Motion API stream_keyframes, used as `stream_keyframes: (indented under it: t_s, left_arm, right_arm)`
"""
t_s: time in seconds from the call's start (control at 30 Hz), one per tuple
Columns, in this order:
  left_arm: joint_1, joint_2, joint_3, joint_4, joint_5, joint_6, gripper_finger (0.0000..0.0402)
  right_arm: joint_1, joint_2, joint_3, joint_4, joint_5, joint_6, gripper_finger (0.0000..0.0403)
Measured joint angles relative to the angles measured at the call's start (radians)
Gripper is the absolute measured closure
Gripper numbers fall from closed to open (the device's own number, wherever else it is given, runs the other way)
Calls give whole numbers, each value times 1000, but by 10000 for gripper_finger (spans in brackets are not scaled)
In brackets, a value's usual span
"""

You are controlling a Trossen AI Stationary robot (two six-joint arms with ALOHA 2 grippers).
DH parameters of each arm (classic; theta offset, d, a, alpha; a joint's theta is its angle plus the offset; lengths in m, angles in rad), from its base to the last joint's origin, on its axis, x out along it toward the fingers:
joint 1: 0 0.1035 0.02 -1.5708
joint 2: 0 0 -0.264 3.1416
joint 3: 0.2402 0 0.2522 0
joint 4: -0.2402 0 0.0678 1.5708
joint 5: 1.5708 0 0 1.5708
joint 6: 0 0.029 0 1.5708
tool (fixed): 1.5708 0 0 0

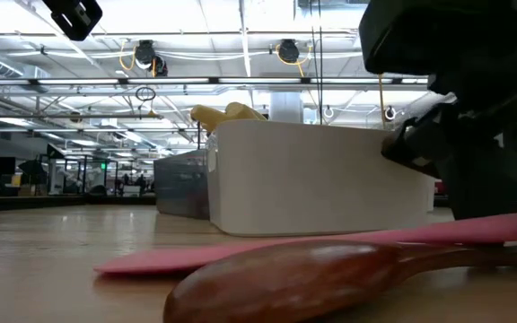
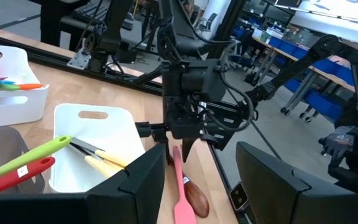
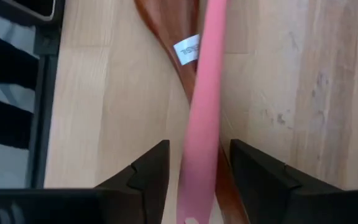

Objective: Pick & Place Kitchen Items
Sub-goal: Put the pink spatula into the top white bin

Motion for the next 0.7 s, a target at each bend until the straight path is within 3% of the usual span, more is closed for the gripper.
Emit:
stream_keyframes:
  t_s: [0.47, 0.7]
  left_arm:
    - [0, 0, 0, 0, -43, 5, 199]
    - [0, 0, 0, -1, -43, 4, 199]
  right_arm:
    - [-4, -3, -22, 20, 0, 33, 328]
    - [-4, -10, -23, 18, -5, 33, 333]
